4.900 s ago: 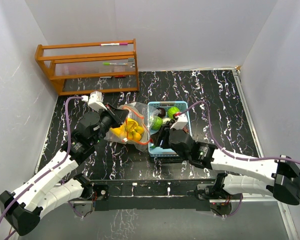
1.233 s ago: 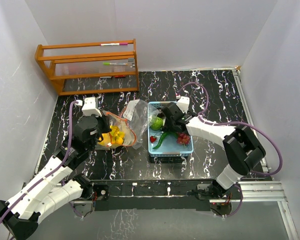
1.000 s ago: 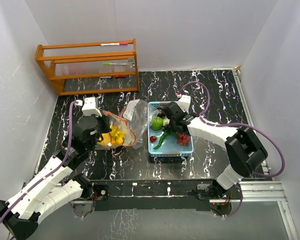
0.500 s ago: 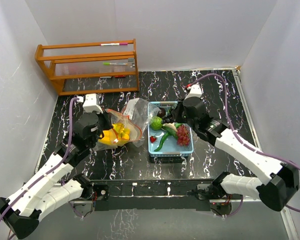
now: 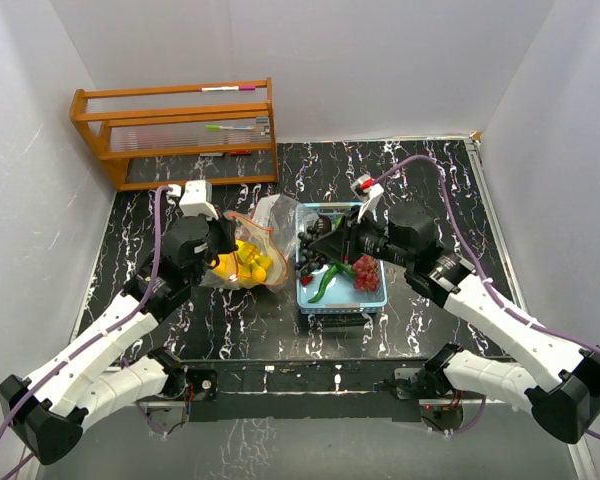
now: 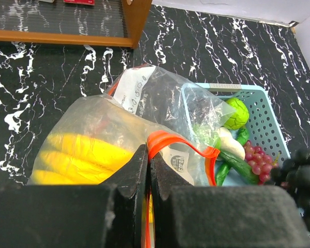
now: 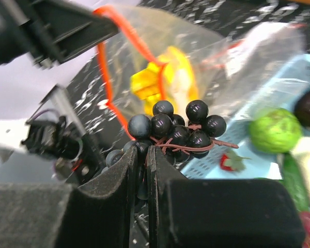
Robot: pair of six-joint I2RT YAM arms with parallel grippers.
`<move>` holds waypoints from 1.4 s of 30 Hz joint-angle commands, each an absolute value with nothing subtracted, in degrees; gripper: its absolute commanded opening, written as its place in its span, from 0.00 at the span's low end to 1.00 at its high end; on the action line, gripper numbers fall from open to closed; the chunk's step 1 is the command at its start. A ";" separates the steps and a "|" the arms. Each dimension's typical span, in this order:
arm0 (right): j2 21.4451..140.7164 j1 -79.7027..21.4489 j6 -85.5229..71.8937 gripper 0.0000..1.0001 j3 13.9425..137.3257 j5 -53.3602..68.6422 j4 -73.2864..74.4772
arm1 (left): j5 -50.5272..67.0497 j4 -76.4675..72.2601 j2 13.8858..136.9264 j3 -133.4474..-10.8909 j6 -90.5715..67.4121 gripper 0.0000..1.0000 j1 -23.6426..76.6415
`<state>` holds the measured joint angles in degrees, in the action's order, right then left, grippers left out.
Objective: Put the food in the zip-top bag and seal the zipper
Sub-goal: Place the fake fruit in the zipper food storage bag.
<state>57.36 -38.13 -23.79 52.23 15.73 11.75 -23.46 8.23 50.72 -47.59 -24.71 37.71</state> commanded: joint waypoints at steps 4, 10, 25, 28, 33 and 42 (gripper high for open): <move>57.13 -39.46 -22.74 0.08 49.56 41.99 -4.60 | -22.42 5.71 50.33 -48.11 -25.02 0.00 37.88; 59.30 -40.61 -25.29 0.08 49.08 48.83 -12.35 | -22.26 5.83 50.03 -47.79 -25.30 0.00 37.88; 78.23 -42.23 -30.96 0.08 57.75 39.62 -25.64 | -19.66 6.35 48.50 -46.91 -26.80 0.00 37.89; 81.98 -42.31 -30.94 0.08 61.10 36.73 -26.16 | -19.51 6.58 48.00 -46.75 -27.05 0.00 37.88; 86.51 -44.49 -27.09 0.08 64.03 22.79 -24.71 | -18.80 6.67 47.06 -46.37 -27.74 0.00 37.88; 92.77 -55.35 -13.79 0.08 69.94 -10.11 -17.31 | -16.11 5.37 47.44 -46.55 -29.18 0.00 37.88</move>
